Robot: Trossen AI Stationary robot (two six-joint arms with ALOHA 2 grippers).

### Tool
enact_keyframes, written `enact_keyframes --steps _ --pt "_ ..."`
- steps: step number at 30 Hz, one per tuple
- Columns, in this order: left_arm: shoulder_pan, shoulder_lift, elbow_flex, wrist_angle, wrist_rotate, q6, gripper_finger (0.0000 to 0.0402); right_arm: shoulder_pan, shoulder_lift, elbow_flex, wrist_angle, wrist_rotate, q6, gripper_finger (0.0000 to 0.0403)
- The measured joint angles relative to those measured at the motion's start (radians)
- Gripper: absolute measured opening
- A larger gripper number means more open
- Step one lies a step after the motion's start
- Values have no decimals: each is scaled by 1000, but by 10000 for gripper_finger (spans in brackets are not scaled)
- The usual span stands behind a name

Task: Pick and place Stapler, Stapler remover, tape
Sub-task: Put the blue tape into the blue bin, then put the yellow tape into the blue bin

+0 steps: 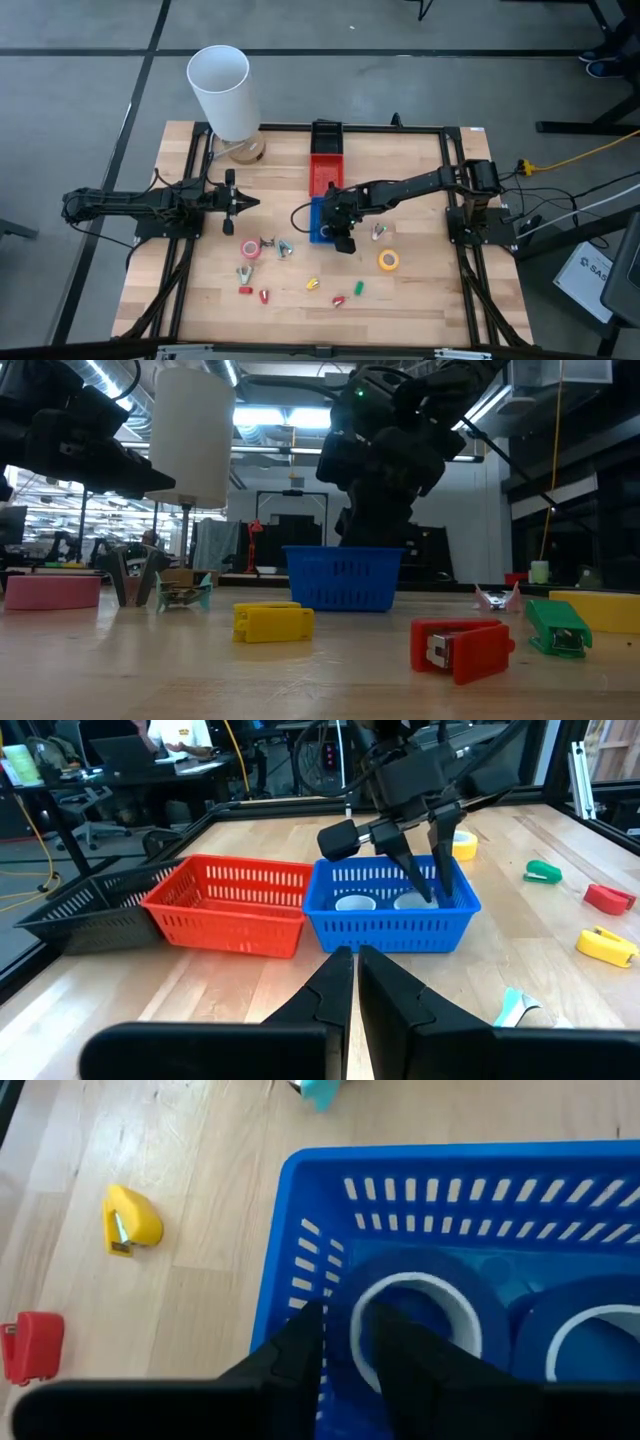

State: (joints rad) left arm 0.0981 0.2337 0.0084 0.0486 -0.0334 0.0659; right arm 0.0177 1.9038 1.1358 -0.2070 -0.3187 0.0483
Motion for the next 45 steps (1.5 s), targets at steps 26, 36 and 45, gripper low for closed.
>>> enact_keyframes --steps 26,36,45 --pt "0 0 0 0 0 0 15 130 -135 228 -294 66 -82 130" --pt "0 0 0 0 0 0 15 258 -232 228 -478 169 -77 130" --pt "0 0 0 0 0 0 15 356 -300 114 -508 246 75 130"
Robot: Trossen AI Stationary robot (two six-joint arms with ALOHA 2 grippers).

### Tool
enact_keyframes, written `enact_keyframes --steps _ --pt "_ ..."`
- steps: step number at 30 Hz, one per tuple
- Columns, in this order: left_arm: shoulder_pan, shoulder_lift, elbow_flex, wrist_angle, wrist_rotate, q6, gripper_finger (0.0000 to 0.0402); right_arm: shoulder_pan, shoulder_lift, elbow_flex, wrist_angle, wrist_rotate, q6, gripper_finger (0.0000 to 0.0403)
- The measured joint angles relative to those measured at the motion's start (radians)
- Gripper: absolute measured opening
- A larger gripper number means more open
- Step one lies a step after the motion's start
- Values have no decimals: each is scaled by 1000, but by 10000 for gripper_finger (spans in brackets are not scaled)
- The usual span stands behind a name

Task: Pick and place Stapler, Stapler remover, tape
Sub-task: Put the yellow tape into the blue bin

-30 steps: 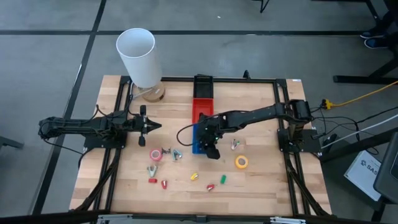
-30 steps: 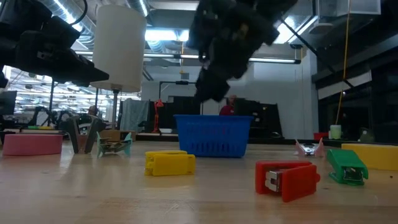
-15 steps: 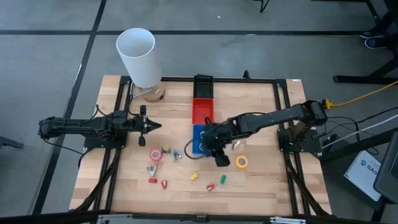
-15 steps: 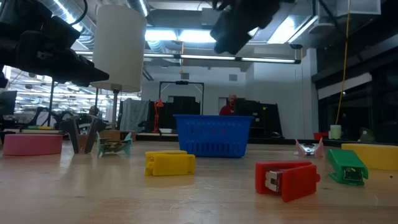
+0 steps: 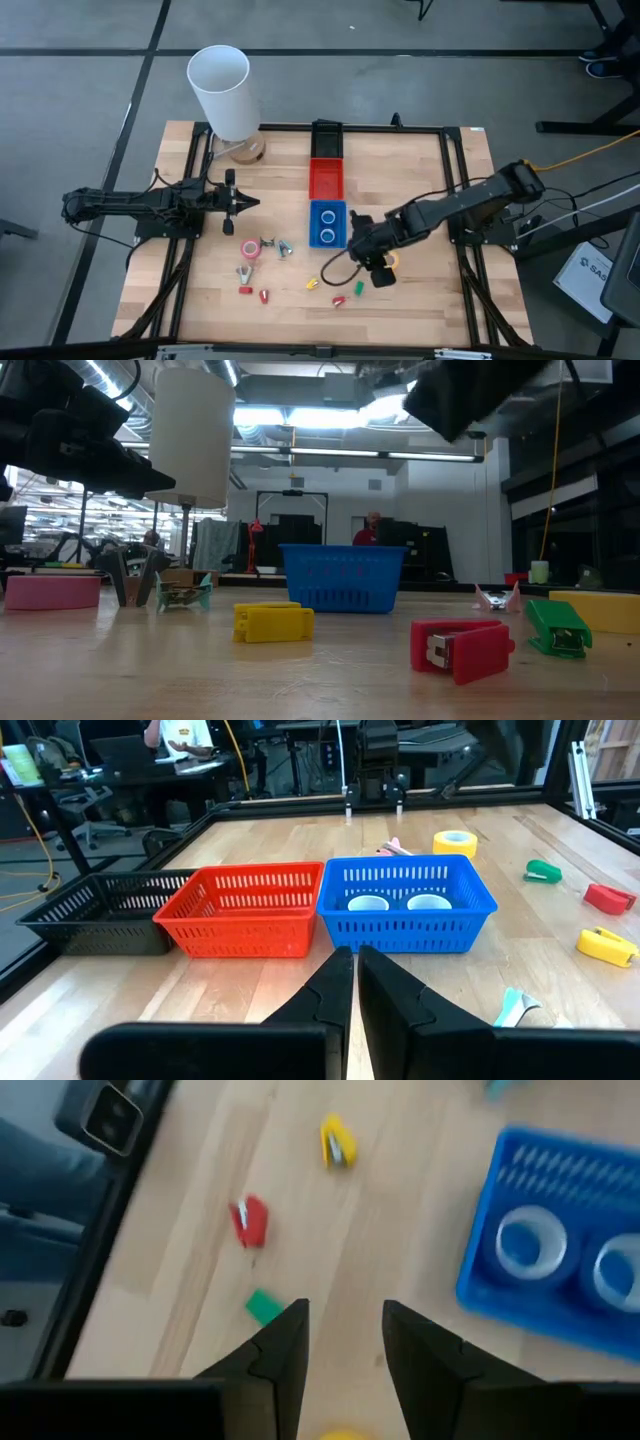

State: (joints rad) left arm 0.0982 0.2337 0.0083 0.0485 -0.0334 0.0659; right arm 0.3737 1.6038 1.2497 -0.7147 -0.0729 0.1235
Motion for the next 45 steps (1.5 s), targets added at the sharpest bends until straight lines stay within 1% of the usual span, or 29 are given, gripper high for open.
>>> enact_keyframes --steps 5,11,18,20,25,29,35,45 --pt "0 0 0 0 0 0 17 59 -47 -109 -12 51 157 130" --pt "0 0 0 0 0 0 16 106 -79 -225 -11 58 354 130" --pt "0 0 0 0 0 0 15 159 -79 -336 35 58 491 130" --pt "0 0 0 0 0 0 16 169 -79 -360 52 63 504 130" --pt "0 0 0 0 0 0 16 174 -78 -406 75 132 527 130" --pt "0 0 0 0 0 0 16 174 -73 -420 80 149 527 130" --pt "0 0 0 0 0 0 16 174 -66 -421 101 152 524 130" --pt "0 0 0 0 0 0 15 174 3 -422 133 152 475 129"
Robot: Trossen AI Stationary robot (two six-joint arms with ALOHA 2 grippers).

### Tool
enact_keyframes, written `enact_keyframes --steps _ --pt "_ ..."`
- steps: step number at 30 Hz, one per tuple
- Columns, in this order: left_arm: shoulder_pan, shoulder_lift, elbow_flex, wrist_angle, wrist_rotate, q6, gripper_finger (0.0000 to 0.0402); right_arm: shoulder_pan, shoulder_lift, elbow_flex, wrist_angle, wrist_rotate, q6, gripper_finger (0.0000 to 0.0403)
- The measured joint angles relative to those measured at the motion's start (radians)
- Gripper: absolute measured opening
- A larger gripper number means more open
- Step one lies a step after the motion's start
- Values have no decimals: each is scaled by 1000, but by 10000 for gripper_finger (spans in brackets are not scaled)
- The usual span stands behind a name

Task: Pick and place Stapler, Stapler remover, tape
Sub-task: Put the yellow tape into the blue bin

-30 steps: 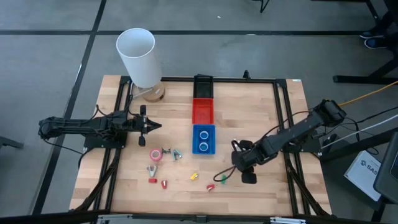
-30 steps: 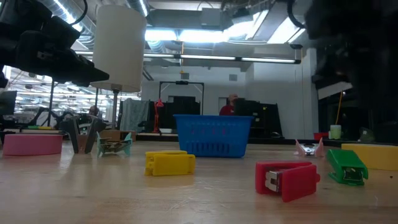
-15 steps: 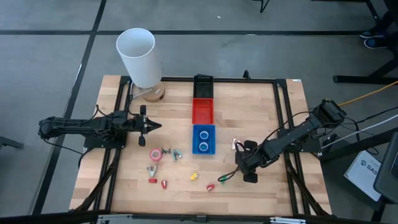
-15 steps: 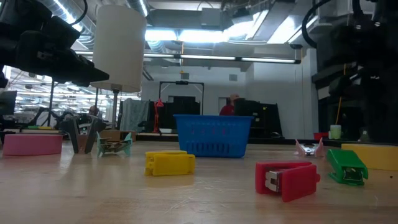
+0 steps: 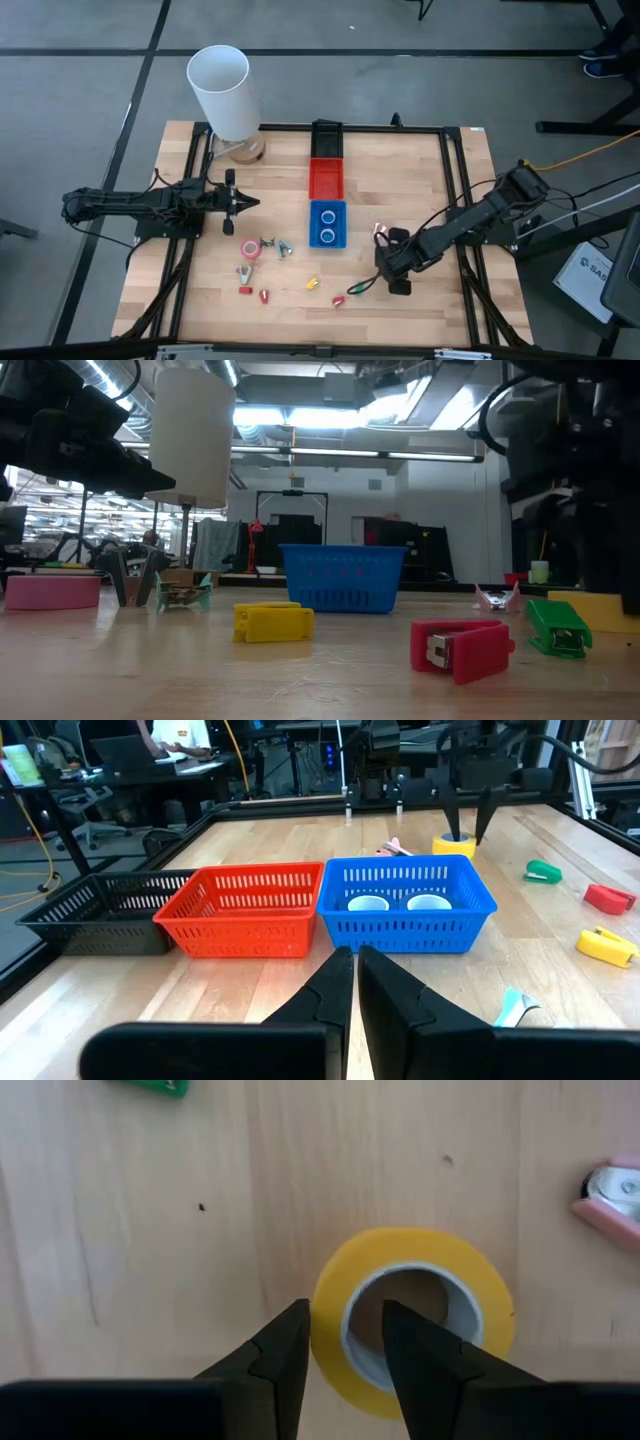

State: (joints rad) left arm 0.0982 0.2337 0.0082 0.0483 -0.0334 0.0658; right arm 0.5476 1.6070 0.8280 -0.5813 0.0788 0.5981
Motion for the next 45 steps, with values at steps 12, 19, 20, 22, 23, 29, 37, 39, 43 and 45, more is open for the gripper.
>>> enact_keyframes --steps 12,19,20,22,23,29,37,39,43,45 --pt "0 0 0 0 0 0 16 0 7 0 13 -4 -4 35" --pt "0 0 0 0 0 0 15 0 3 0 14 -4 0 36" --pt "0 0 0 0 0 0 16 0 3 1 17 -6 0 37" --pt "0 0 0 0 0 0 17 -1 3 9 19 -17 -2 38" --pt "0 0 0 0 0 0 17 -2 2 15 22 -24 -3 38" --pt "0 0 0 0 0 0 15 -3 1 45 24 -30 -24 36" --pt "0 0 0 0 0 0 16 -28 1 59 23 -28 -77 38" --pt "0 0 0 0 0 0 16 -33 1 59 29 -29 -85 38" --pt "0 0 0 0 0 0 17 -47 1 59 41 -30 -116 39" --pt "0 0 0 0 0 0 16 -54 0 59 41 -32 -135 38"
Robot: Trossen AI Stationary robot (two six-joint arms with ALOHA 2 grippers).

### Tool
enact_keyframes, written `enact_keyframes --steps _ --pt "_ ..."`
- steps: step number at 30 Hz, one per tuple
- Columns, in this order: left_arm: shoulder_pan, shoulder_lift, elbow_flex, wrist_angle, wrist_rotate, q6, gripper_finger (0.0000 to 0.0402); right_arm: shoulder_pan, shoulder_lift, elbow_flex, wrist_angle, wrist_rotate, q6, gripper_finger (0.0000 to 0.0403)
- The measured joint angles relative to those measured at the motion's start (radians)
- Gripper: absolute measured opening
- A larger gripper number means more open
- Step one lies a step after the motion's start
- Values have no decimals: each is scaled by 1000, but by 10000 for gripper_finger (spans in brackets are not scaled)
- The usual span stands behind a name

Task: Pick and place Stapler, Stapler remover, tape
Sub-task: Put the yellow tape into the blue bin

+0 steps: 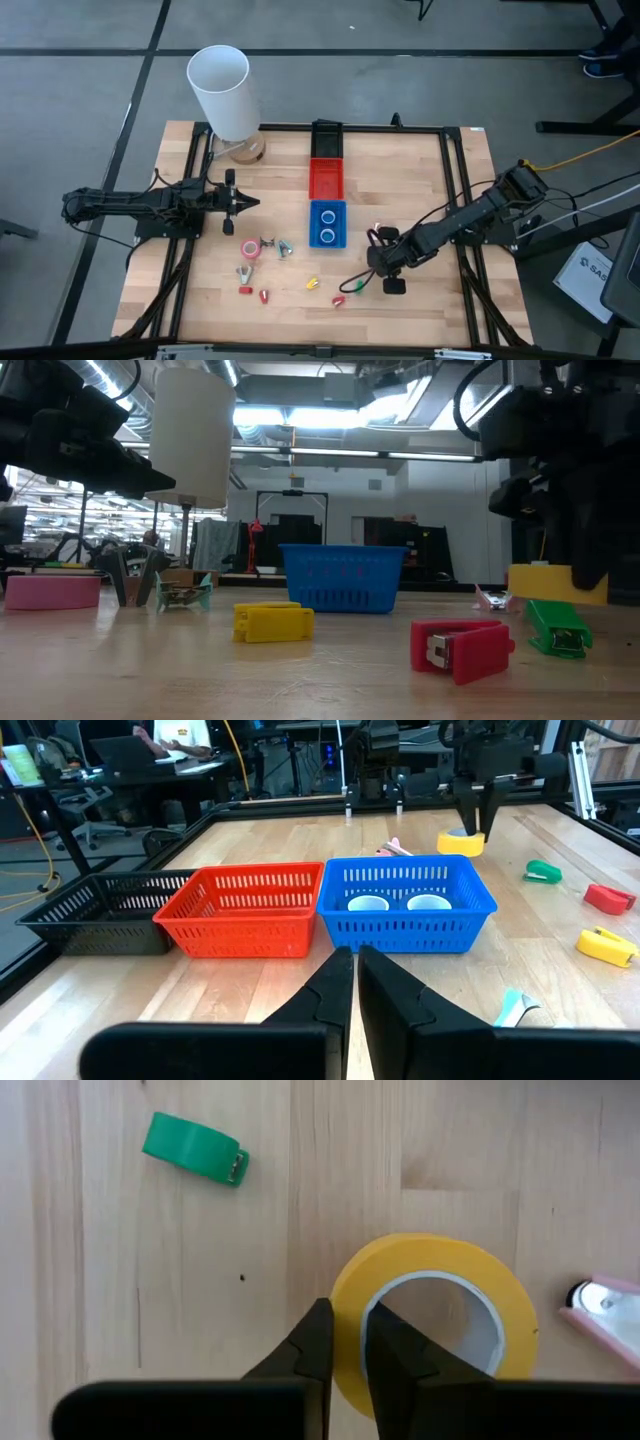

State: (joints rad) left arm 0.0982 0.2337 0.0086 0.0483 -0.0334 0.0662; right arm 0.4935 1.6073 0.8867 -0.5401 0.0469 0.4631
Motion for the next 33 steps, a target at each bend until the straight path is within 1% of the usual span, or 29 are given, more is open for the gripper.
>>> enact_keyframes --steps 4,11,20,27,33 --pt "0 0 0 0 0 0 16 -22 0 0 3 -21 -39 37" --pt "0 0 0 0 0 0 15 -75 -31 24 7 -22 -124 37" --pt "0 0 0 0 0 0 15 -165 -87 118 -38 -21 -207 37" --pt "0 0 0 0 0 0 17 -234 -91 219 -89 -21 -270 37" --pt "0 0 0 0 0 0 17 -310 -92 284 -88 -14 -351 37"
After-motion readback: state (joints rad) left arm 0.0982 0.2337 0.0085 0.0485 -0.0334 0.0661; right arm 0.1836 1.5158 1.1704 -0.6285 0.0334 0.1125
